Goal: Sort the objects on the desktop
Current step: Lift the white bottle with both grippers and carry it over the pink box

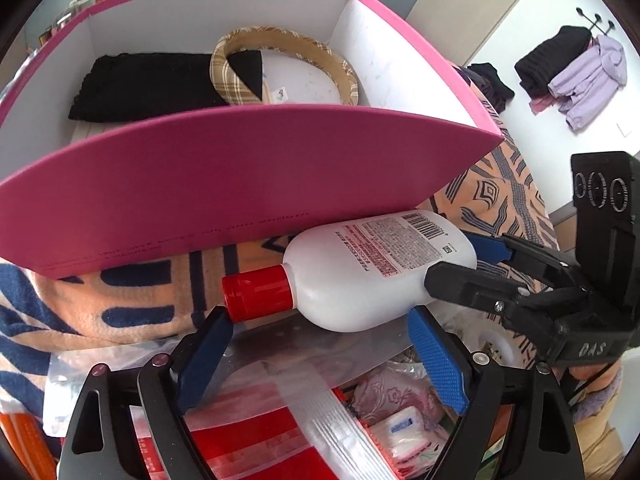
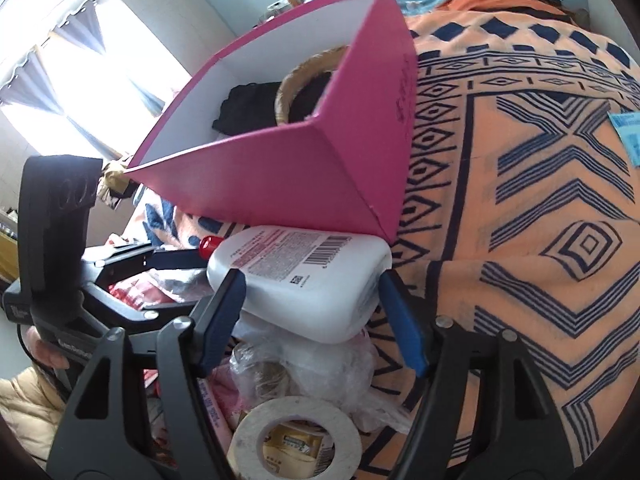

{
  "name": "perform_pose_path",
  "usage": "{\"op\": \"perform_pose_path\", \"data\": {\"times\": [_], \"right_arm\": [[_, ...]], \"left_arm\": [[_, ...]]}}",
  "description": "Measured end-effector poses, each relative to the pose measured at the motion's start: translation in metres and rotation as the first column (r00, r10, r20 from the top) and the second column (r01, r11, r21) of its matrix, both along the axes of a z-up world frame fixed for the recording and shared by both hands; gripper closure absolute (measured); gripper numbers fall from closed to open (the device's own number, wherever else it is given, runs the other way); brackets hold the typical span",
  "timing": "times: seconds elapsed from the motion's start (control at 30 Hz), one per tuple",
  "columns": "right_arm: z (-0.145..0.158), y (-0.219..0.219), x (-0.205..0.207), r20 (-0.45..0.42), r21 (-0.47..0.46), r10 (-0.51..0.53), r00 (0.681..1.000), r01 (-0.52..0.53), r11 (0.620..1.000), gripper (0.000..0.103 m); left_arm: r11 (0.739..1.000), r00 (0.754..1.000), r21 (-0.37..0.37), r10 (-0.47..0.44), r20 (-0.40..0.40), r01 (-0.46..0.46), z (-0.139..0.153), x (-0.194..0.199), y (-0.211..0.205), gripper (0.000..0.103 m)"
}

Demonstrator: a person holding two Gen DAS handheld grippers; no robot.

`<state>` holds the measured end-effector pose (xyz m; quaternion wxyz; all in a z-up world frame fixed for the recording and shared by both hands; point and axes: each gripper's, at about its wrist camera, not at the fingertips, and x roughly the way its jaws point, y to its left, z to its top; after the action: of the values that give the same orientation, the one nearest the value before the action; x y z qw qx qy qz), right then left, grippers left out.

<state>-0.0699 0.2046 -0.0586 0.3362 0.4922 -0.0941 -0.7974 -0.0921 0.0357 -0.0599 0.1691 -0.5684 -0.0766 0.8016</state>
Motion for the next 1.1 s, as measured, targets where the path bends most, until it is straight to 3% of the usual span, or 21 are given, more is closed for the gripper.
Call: {"op": "perform_pose_path", "data": {"times": [0.27,0.33,0.47,0.9,1.1], "right_arm": [[-0.002,0.01,-0.011,0.051,-0.049,-0.023,0.998,0.025,0.999,0.033],[-0.001,0.01,-0.015,0.052,-0.046,-0.029,0.998,0.031,0.998,0.033],[-0.005,0.002,-0.014,0.071,-0.028,0.008,0.997,-0.006,1.0,0.033],[0.009,0.001,0.009,-0.04,0.007,0.004,0.999,-0.003,1.0,0.04],[0.011,-0.004,0.013,-0.07,0.047,0.013,0.997,-0.01,0.999,0.041]], "left_arm": [[0.999,0.999,-0.017,0.032,-0.032,-0.033,0.006,0.0,-0.011,0.014],[1.0,0.999,-0.004,0.013,-0.036,-0.014,0.007,-0.001,-0.008,0.026],[1.0,0.999,-0.024,-0.002,-0.046,0.001,0.008,0.0,-0.001,0.026],[0.998,0.992,-0.07,-0.009,-0.126,0.001,0.027,0.016,0.003,0.027],[0.998,0.995,-0.057,-0.012,-0.102,0.006,0.023,0.012,-0.002,0.027]]}}
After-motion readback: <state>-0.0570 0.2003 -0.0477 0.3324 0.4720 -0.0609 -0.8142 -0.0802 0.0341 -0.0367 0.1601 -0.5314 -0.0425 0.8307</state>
